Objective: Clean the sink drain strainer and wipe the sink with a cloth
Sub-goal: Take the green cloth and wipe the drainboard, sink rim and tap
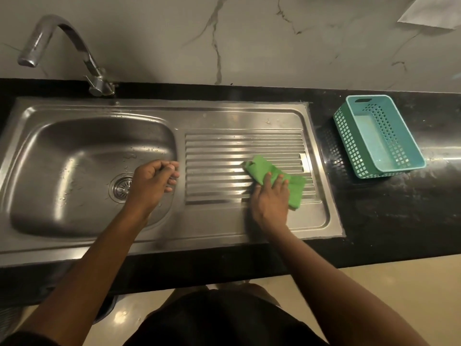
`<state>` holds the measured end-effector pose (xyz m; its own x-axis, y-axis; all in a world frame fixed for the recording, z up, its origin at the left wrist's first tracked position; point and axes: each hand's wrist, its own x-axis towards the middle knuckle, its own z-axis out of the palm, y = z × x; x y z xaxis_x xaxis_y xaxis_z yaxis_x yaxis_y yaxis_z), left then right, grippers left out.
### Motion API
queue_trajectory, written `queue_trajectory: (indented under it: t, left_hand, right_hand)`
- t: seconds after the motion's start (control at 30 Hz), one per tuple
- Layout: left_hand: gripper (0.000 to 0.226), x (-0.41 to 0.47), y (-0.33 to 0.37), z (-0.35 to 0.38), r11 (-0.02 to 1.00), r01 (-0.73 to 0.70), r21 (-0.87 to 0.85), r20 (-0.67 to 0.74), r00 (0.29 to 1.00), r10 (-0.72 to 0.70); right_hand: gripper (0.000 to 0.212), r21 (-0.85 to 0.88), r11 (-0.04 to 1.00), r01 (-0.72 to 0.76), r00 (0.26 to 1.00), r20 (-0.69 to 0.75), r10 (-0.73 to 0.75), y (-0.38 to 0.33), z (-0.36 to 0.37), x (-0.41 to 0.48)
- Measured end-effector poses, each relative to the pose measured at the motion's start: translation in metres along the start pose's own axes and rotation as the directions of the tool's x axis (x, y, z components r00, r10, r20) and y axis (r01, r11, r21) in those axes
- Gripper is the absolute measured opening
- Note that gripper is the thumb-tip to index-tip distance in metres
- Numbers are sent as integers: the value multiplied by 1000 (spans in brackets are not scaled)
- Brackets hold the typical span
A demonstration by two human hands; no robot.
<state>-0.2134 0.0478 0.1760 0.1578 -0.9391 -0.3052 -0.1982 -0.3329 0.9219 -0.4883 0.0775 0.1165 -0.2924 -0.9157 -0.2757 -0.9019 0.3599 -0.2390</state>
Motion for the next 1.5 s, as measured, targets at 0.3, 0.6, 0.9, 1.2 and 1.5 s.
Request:
queue_trajectory:
  t: [0.3, 0.6, 0.9, 1.2, 1.5]
  left_hand:
    - [23, 7, 6, 11, 1000, -13, -21, -12, 1000, 13]
    - [19, 15, 5, 1, 998, -49, -33, -23, 999, 49]
    - [19, 15, -10, -18, 999, 6, -37, -38, 999, -8]
    - [19, 16, -14, -33, 999, 2, -36, -58, 998, -4]
    - [18, 17, -8, -31, 997, -28, -71, -80, 997, 22]
  right_hand:
    - [58, 95, 862, 497, 831, 232, -505, -112, 42, -41]
    - [60, -144, 803, 578, 810, 223, -543, 38, -9, 20]
    - [56, -55, 993, 105, 994, 31, -103, 76, -34, 40]
    - [63, 49, 925, 377, 913, 152, -380, -105, 43, -19]
    - [59, -58, 693, 719, 679, 269, -683, -91, 37, 11]
